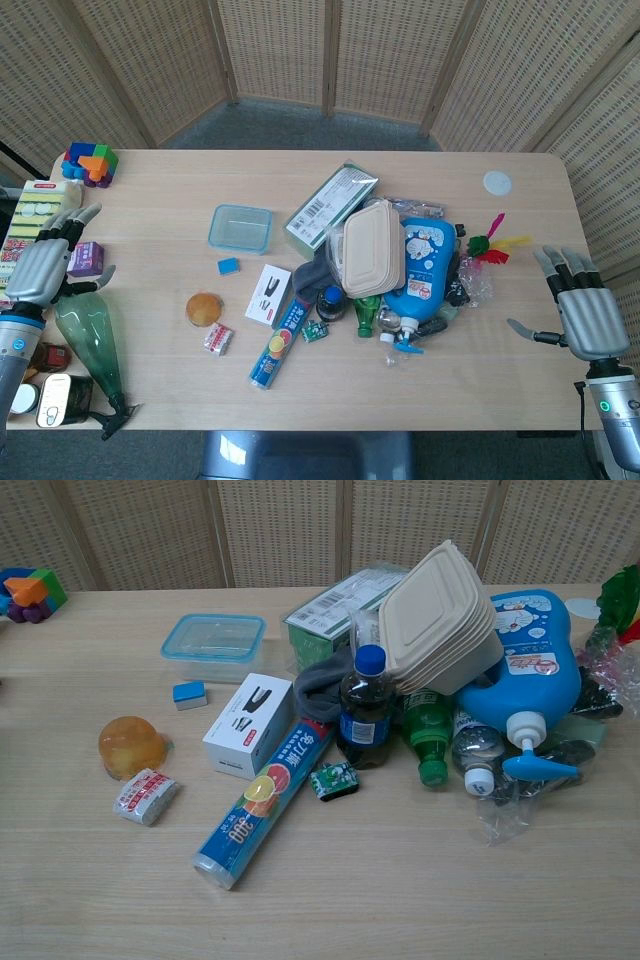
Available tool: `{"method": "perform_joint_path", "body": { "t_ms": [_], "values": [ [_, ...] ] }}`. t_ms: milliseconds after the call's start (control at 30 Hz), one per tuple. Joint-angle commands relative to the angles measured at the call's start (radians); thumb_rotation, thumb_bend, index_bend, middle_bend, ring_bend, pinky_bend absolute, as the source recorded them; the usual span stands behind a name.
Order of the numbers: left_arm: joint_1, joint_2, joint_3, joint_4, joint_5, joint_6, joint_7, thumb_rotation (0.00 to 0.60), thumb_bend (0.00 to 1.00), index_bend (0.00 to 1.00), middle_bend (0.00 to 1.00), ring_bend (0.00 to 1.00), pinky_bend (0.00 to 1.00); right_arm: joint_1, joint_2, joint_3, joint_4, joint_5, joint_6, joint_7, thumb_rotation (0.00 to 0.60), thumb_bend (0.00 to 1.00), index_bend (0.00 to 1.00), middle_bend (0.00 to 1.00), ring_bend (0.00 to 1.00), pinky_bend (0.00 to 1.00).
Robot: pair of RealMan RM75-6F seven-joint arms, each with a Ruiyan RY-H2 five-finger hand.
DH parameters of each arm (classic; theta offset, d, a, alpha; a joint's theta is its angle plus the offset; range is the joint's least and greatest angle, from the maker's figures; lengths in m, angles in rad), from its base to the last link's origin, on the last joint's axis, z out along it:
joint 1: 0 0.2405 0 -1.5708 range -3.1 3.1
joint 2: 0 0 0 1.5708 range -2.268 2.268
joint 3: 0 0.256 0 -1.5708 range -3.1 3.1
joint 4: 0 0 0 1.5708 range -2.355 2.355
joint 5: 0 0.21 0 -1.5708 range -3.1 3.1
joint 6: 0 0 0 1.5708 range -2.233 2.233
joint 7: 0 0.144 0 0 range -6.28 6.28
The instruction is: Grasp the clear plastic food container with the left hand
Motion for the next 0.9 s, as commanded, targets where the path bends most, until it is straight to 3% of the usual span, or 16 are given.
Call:
{"method": "perform_joint_path", "body": {
  "t_ms": [33,333,500,633,767,900],
  "values": [
    [-0.001,-0.002,0.0,0.001,0.0,-0.003,0.002,0.444,0.36,0.0,0.0,0.0,0.0,0.001,-0.001,0.0,0.001,-0.001,0.0,0.003,0.266,0.17,0.0,0.03,0.0,0.0],
    [-0.016,-0.005,-0.001,0.012,-0.005,-0.029,0.011,0.44,0.36,0.0,0.0,0.0,0.0,0.0,-0.002,-0.003,-0.002,-0.008,0.006,0.013,0.267,0.17,0.0,0.03,0.0,0.0],
    [-0.04,-0.016,-0.001,0.029,-0.014,-0.063,0.034,0.387,0.32,0.0,0.0,0.0,0.0,-0.006,0.003,-0.005,-0.007,-0.009,0.014,0.013,0.263,0.18,0.0,0.03,0.0,0.0],
    [-0.096,-0.034,0.009,0.072,-0.053,-0.161,0.093,0.348,0.27,0.0,0.0,0.0,0.0,-0.006,0.014,-0.005,-0.017,-0.015,0.019,0.014,0.264,0.18,0.0,0.03,0.0,0.0],
    [-0.181,-0.074,0.01,0.151,-0.121,-0.28,0.178,0.348,0.26,0.0,0.0,0.0,0.0,-0.007,0.027,-0.004,-0.031,-0.026,0.029,0.014,0.266,0.18,0.0,0.03,0.0,0.0],
    [-0.265,-0.152,0.008,0.255,-0.173,-0.36,0.251,0.422,0.26,0.0,0.0,0.0,0.0,-0.015,0.041,-0.006,-0.051,-0.035,0.044,0.009,0.264,0.17,0.0,0.03,0.0,0.0]
  ]
}}
